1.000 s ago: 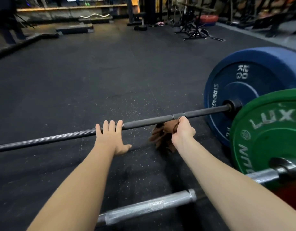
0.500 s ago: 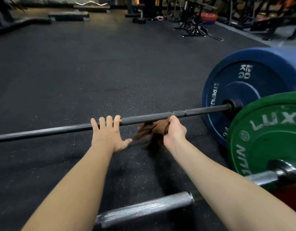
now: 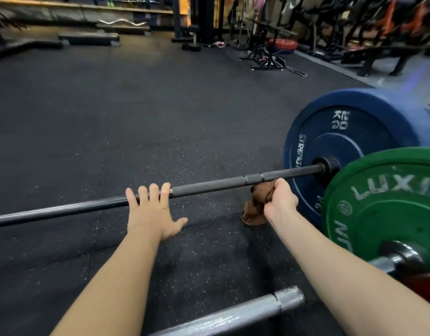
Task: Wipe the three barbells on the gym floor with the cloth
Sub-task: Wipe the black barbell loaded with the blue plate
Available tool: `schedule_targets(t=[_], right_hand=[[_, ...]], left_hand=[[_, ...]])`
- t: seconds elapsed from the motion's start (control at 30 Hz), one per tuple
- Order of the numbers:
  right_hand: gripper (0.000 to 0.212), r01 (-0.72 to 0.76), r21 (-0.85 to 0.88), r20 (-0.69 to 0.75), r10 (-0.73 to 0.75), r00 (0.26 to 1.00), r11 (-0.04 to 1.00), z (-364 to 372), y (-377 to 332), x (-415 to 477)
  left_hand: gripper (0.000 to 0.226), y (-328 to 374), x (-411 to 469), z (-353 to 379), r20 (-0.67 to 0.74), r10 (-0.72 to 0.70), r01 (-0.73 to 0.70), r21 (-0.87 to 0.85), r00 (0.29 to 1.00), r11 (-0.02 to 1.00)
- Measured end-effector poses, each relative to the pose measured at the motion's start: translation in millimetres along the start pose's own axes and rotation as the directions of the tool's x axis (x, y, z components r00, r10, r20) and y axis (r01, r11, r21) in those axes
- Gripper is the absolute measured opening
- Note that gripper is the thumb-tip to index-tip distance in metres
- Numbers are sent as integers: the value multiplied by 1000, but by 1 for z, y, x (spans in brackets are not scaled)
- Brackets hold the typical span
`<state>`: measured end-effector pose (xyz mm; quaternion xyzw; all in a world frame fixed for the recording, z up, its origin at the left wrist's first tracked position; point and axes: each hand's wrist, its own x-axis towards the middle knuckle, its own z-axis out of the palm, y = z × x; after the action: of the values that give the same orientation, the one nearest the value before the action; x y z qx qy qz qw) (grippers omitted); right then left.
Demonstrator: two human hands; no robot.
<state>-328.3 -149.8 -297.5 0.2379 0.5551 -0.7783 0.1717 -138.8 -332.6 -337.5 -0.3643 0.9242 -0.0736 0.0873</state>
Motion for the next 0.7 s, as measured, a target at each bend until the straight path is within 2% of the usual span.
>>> schedule_targets(t=[0.17, 0.27, 0.37, 0.47, 0.6, 0.7], right_hand=[[14, -34, -158, 198, 66, 978, 987, 9, 37, -20], [17, -22, -172, 228, 62, 972, 985, 17, 51, -27], [9, -36, -173, 184, 69, 981, 984, 16, 41, -23], [13, -2, -122, 90, 13, 996, 993, 9, 24, -7], [10, 44, -41, -35, -45, 998, 998, -3, -5, 10], [12, 54, -3, -38, -54, 998, 999, -9, -10, 17]], left_hand=[[105, 0, 1, -1, -11, 2, -2, 5, 1000, 1000], [105, -1, -1, 0, -3, 4, -4, -7, 1000, 1000], [105, -1, 0, -1, -8, 1, -1, -13, 1000, 1000], [105, 0, 0, 0, -6, -2, 2, -11, 1000, 1000], [106, 0, 1, 2, -26, -4, 3, -15, 1000, 1000], [105, 1, 1, 2, -22, -8, 8, -14, 1000, 1000]])
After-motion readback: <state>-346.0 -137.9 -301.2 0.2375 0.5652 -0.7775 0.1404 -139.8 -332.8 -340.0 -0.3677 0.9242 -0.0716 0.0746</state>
